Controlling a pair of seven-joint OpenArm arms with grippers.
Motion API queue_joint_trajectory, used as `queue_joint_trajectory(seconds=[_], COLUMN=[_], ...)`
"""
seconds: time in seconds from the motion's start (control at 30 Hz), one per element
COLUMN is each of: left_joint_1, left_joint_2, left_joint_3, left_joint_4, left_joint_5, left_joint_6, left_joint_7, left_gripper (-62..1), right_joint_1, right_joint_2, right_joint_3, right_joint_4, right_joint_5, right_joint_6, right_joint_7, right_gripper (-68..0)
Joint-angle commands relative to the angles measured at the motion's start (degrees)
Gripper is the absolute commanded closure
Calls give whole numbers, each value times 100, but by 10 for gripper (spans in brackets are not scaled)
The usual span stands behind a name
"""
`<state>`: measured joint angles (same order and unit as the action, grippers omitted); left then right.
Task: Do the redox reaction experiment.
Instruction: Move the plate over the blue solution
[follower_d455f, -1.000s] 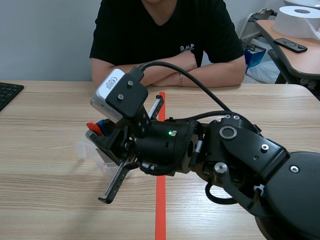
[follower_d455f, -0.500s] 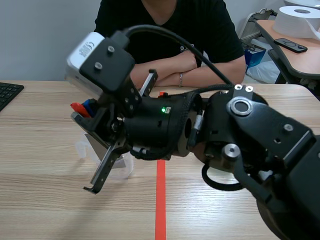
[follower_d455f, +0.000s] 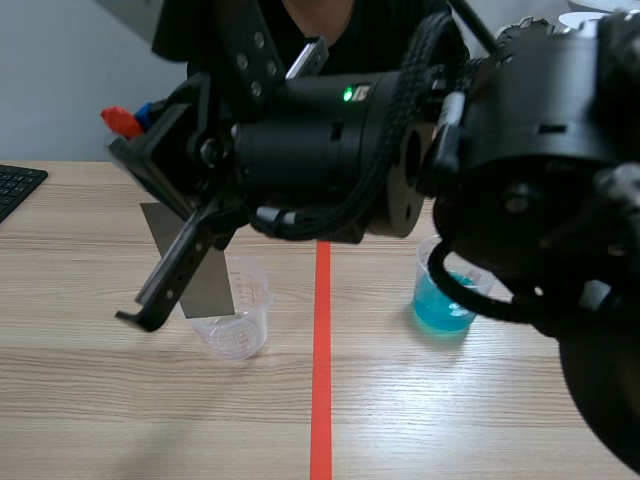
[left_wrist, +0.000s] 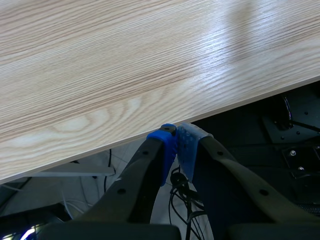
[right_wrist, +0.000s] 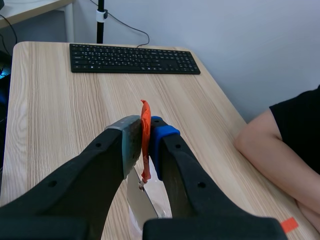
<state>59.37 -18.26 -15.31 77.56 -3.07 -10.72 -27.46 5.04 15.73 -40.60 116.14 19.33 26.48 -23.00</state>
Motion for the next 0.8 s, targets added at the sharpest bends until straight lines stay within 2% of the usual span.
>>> queue_joint_trajectory(seconds=[0.0,0.17,0.27,0.37,0.5,0.6,0.77], left_joint_1=[48,48,48,48,61,66,79], left_joint_2=[0,0,-2,-2,0,0,-2], left_joint_3=[-15,-15,-15,-15,-15,-15,-15], left_joint_4=[109,109,109,109,109,109,109], left_joint_5=[-39,-39,-39,-39,-42,-42,-42], left_joint_6=[-13,-13,-13,-13,-13,-13,-13], left_joint_7=[-59,-59,-59,-59,-61,-57,-59], left_gripper=[-40,-40,-40,-40,-40,-40,-40], right_joint_1=[83,83,81,81,68,68,35], right_joint_2=[2,61,225,442,841,1182,1869], right_joint_3=[186,704,1001,1285,1716,2044,2546], right_joint_4=[168,470,573,592,592,592,590], right_joint_5=[251,1012,1445,1687,2072,2428,3062], right_joint_6=[28,212,328,358,363,479,531], right_joint_7=[-74,-623,-763,-822,-822,-820,-815], right_gripper=[-15,-15,-15,-15,-15,-15,-15])
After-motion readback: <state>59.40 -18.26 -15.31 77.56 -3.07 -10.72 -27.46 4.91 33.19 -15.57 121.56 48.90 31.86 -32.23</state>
